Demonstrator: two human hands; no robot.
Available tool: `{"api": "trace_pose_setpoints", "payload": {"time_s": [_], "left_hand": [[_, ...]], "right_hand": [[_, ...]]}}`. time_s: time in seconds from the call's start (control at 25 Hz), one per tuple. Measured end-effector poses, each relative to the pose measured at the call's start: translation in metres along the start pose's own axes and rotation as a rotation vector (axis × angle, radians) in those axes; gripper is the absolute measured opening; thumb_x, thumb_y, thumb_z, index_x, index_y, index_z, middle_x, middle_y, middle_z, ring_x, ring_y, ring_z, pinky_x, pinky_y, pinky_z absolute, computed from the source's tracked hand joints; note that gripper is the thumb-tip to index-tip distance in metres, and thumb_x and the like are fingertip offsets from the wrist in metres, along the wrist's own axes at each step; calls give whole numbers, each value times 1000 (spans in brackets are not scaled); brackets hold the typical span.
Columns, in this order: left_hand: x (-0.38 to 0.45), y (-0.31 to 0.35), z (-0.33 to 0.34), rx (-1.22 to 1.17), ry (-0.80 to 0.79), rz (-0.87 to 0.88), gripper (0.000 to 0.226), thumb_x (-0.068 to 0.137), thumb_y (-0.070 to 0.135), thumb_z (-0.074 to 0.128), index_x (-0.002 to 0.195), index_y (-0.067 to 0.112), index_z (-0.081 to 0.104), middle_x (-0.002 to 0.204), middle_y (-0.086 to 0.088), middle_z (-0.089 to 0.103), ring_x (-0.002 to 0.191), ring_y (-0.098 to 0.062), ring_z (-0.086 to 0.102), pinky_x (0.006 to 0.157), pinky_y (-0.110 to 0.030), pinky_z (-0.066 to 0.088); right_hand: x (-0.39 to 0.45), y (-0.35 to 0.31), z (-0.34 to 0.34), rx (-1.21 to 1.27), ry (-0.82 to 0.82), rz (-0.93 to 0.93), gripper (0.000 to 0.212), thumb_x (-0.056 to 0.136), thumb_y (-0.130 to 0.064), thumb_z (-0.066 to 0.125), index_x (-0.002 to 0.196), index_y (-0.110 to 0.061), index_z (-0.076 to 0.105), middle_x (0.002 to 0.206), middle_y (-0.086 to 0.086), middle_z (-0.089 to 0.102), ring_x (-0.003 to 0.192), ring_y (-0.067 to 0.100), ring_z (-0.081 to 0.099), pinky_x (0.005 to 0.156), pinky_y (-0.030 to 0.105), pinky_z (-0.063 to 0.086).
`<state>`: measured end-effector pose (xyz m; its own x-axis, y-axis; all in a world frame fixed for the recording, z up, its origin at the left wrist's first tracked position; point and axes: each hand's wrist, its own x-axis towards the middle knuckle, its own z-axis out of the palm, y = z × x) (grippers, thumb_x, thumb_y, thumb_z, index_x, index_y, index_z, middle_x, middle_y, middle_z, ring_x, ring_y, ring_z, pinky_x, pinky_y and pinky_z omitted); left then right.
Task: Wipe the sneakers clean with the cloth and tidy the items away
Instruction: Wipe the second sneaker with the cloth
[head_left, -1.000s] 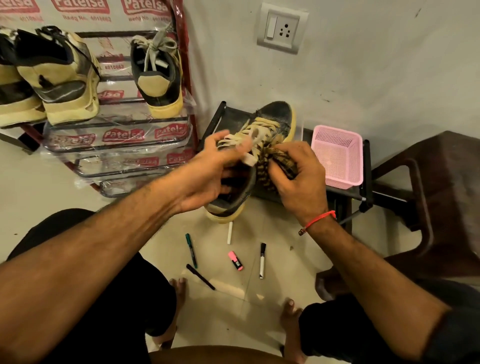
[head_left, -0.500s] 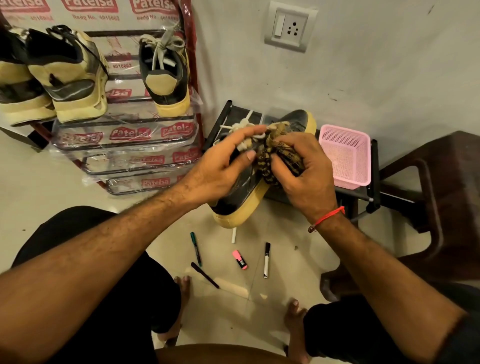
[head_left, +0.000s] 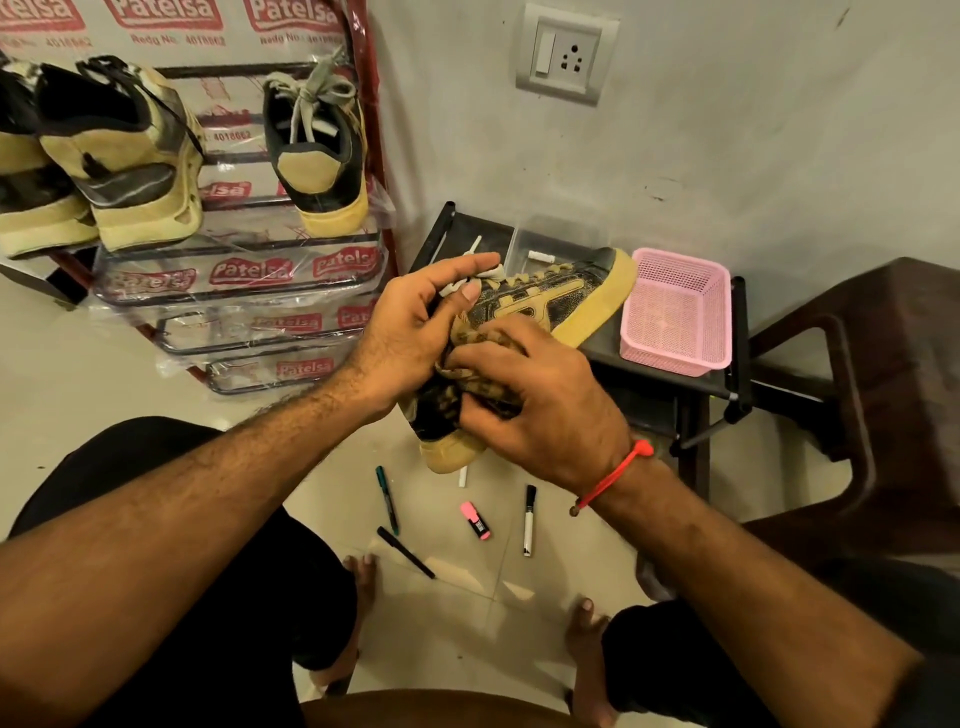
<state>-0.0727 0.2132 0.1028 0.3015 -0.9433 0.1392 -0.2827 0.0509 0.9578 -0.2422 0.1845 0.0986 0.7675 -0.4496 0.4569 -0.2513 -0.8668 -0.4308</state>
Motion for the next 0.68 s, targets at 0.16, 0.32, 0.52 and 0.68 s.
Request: {"api": "trace_pose_setpoints", "payload": {"time_s": [0.16,0.32,0.52,0.68], "left_hand": [[-2,3,3,-99,-7,-9,34,104,9,52,135,15,63,119,-2,73,110,-14,70,92,-35,58],[1,2,0,-115,33,-48,32,103,7,53,132,14,65,123,-1,72,109,-13,70,91,-33,59],[2,4,-6,-171,71,-58,31,103,6,52,128,18,66,116,-2,74,103,-16,73,84,-29,61],[1,5,-7,-135,45,-62,31,103,5,51,130,14,64,114,-1,74,102,-15,73,82,-28,61]], "right_hand": [[18,39,-29,-88,177,199,33,82,-24,66,112,-14,71,110,12,61,100,25,61,84,41,55],[-2,5,-2,-93,-38,13,32,85,-29,65,113,-14,68,113,12,59,98,24,59,76,37,58],[12,38,-28,-80,28,214,45,82,-43,55,113,-15,70,105,9,62,92,23,60,75,43,58],[-5,2,-4,-46,-239,-39,38,84,-43,57,111,-18,68,109,5,58,93,18,58,72,36,57]]}}
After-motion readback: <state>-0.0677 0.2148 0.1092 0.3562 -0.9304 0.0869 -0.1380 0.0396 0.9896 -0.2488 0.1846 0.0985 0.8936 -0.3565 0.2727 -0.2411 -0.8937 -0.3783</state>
